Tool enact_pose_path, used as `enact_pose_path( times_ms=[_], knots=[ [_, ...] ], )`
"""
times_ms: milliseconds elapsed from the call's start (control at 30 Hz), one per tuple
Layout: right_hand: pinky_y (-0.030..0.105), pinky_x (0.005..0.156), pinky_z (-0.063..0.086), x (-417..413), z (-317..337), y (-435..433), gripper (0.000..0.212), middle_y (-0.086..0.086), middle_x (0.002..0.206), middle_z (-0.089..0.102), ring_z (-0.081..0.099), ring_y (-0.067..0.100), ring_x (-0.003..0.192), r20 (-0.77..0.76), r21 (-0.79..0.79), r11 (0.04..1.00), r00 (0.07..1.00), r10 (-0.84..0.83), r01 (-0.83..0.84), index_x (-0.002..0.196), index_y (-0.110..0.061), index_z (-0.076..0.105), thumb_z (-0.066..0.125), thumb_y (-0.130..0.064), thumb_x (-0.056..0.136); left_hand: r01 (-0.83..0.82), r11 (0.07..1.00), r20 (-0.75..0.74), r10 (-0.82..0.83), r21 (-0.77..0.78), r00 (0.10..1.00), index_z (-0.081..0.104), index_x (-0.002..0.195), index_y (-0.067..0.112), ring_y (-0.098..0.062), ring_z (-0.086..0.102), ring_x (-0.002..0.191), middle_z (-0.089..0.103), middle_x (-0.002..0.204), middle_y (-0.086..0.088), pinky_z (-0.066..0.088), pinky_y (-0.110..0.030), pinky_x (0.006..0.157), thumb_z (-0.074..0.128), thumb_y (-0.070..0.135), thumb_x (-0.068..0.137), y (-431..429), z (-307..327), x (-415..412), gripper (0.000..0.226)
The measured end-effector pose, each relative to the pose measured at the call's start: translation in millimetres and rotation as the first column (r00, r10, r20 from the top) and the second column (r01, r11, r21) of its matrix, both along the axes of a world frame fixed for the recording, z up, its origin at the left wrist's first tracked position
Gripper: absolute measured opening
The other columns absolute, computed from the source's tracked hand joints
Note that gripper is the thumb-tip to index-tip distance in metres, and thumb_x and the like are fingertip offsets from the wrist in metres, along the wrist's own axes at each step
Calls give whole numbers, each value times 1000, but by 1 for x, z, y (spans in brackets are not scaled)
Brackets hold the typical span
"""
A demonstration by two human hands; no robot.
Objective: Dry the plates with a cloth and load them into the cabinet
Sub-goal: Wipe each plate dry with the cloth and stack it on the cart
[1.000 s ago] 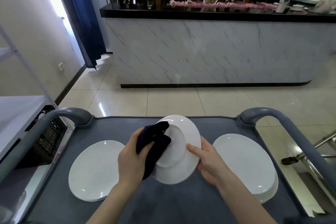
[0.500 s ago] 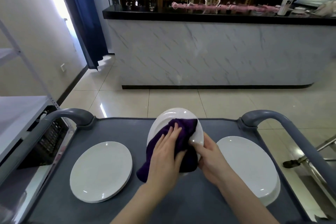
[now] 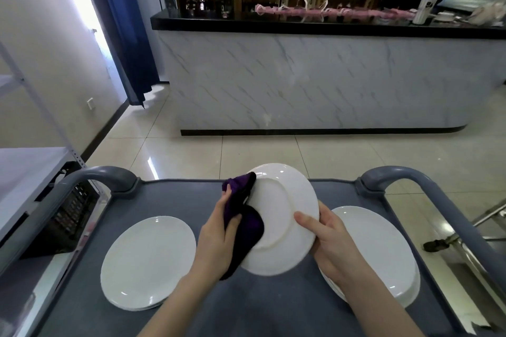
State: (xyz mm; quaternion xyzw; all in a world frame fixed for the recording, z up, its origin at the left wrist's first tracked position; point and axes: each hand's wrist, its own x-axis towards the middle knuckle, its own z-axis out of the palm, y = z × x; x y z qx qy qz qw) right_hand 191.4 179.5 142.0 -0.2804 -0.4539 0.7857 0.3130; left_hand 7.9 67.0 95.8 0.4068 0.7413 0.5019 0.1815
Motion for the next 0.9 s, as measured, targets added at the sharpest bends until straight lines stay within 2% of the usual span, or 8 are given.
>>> enact_pose_path(
  times_ms=[100, 233, 467, 567, 633, 733, 800, 900],
  knots=[
    [30, 73, 59, -1, -1, 4, 42, 14, 117, 72, 71, 25, 102, -35, -50, 997, 998, -59, 57, 117, -10, 69, 75, -14, 76, -28, 998, -1, 28, 49, 1000, 28, 135, 66, -1, 44, 132, 46, 147, 23, 37, -24, 105, 50, 18, 98, -12, -2, 19, 65],
    [31, 75, 58, -8, -2, 0, 39, 16, 117, 71, 70, 28, 105, -72, -53, 997, 995, -64, 61, 119, -9, 67, 68, -13, 81, 69, 990, -121, -55, 119, 991, 36, 139, 53, 6, 28, 142, 34, 149, 35, 23, -15, 115, 52, 18, 89, -16, 6, 50, 62],
    [34, 87, 57, -8, -4, -14, 40, 12, 129, 66, 63, 29, 119, -55, 26, 996, 995, 88, -87, 129, -25, 64, 63, -17, 90, 212, 977, -413, -192, 2, 890, 33, 150, 31, 7, 9, 147, 22, 160, 19, 5, -26, 122, 36, 35, 95, 30, 41, 47, 55],
    [33, 85, 56, -4, -1, -13, 37, 14, 129, 66, 63, 30, 119, -45, 28, 995, 995, 92, -91, 126, -20, 65, 64, -14, 89, 207, 978, -331, -201, -18, 922, 27, 151, 39, 13, 7, 144, 18, 158, 28, 12, -24, 120, 46, 24, 100, 36, 36, 22, 57],
    [33, 83, 57, -1, -1, -10, 36, 16, 126, 67, 65, 31, 115, -33, 11, 997, 996, 79, -78, 123, -17, 67, 67, -14, 86, 143, 990, -208, -141, -4, 968, 26, 148, 47, 13, 18, 141, 21, 153, 36, 25, -19, 112, 49, 22, 99, 35, 30, 10, 59],
    [31, 80, 57, 3, -1, -8, 35, 15, 121, 69, 68, 29, 110, -10, 12, 998, 998, 54, -54, 117, -17, 70, 70, -15, 82, 70, 997, -50, -71, -7, 996, 26, 143, 57, -1, 43, 131, 44, 146, 27, 33, -21, 101, 47, 23, 100, 25, 17, 2, 59],
    [31, 78, 57, 4, -2, -5, 33, 15, 119, 70, 69, 27, 107, 2, 6, 999, 999, 37, -37, 113, -18, 72, 71, -17, 80, 39, 999, 11, -39, -21, 999, 28, 142, 56, -6, 50, 127, 51, 141, 22, 37, -22, 99, 48, 26, 99, 17, 7, 2, 56],
    [32, 76, 59, 8, -5, 1, 33, 16, 118, 71, 70, 27, 104, -2, -18, 1000, 1000, -11, 11, 109, -17, 74, 77, -16, 76, 21, 1000, 19, -21, 1, 1000, 28, 141, 60, 4, 47, 128, 49, 138, 33, 34, -6, 97, 50, 22, 98, 2, -1, 14, 61]
  ],
)
